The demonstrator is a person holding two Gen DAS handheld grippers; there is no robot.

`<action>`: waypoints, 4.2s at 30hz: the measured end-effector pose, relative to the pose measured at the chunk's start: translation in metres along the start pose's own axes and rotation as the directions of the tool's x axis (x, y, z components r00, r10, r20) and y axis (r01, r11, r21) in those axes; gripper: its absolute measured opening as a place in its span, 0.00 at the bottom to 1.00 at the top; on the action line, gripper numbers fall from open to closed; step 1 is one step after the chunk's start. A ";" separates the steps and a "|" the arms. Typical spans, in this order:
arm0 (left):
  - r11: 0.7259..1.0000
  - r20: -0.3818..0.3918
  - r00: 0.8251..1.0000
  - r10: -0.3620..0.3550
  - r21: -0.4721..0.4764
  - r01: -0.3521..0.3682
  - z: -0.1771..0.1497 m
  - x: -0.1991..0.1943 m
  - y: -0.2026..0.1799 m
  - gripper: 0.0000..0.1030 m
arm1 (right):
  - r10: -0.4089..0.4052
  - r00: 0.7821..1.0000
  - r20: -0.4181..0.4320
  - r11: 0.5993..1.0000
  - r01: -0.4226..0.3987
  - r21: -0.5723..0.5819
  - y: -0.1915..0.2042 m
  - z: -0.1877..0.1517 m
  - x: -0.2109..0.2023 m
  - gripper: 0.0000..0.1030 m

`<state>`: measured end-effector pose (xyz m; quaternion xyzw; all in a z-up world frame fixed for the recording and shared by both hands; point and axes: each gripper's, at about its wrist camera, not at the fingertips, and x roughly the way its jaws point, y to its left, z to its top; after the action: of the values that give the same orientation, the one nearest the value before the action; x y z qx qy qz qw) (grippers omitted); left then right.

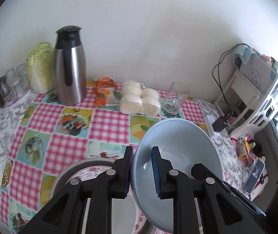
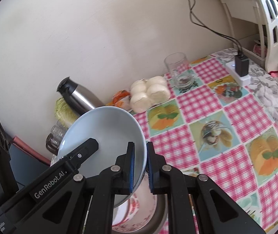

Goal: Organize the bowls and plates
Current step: 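Lift the white round bowl and carry it over the steel basin, then lower the white round bowl onto the stack and open the right tool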

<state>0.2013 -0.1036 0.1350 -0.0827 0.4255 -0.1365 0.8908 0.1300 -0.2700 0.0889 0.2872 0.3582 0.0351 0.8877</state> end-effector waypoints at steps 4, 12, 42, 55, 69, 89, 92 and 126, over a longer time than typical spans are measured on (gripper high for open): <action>0.999 0.002 1.000 0.009 -0.035 -0.008 -0.001 -0.006 0.016 0.21 | 0.020 1.000 -0.014 1.000 -0.021 -0.017 0.013 -0.006 0.005 0.12; 0.994 0.010 1.000 0.024 -0.104 -0.023 -0.008 -0.020 0.044 0.21 | 0.039 0.998 -0.048 0.997 -0.042 -0.067 0.037 -0.017 0.013 0.12; 0.967 -0.105 0.993 0.049 -0.244 -0.073 -0.053 -0.005 0.100 0.21 | -0.027 0.979 -0.204 0.987 -0.007 -0.163 0.064 -0.057 0.048 0.13; 0.965 -0.150 0.986 0.067 -0.243 -0.102 -0.058 0.007 0.106 0.21 | -0.064 0.961 -0.271 0.986 0.020 -0.164 0.059 -0.064 0.066 0.14; 0.966 -0.139 0.988 0.073 -0.238 -0.105 -0.056 0.006 0.107 0.21 | -0.069 0.958 -0.277 0.984 0.021 -0.175 0.059 -0.063 0.064 0.14; 0.961 -0.104 0.993 0.060 -0.264 -0.086 -0.054 0.002 0.109 0.21 | -0.071 0.977 -0.199 0.983 0.034 -0.182 0.057 -0.049 0.041 0.19; 0.961 -0.105 0.993 0.061 -0.263 -0.087 -0.054 0.002 0.109 0.21 | -0.047 0.980 -0.193 0.986 0.014 -0.169 0.052 -0.045 0.040 0.19; 0.942 -0.100 0.979 0.175 -0.272 -0.196 -0.049 -0.017 0.116 0.67 | -0.119 0.980 -0.160 0.980 0.090 -0.177 0.042 -0.037 0.035 0.57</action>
<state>0.1730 0.0102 0.0860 -0.1622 0.4791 0.0067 0.8626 0.1373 -0.2077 0.0686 0.1878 0.4429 0.0429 0.8756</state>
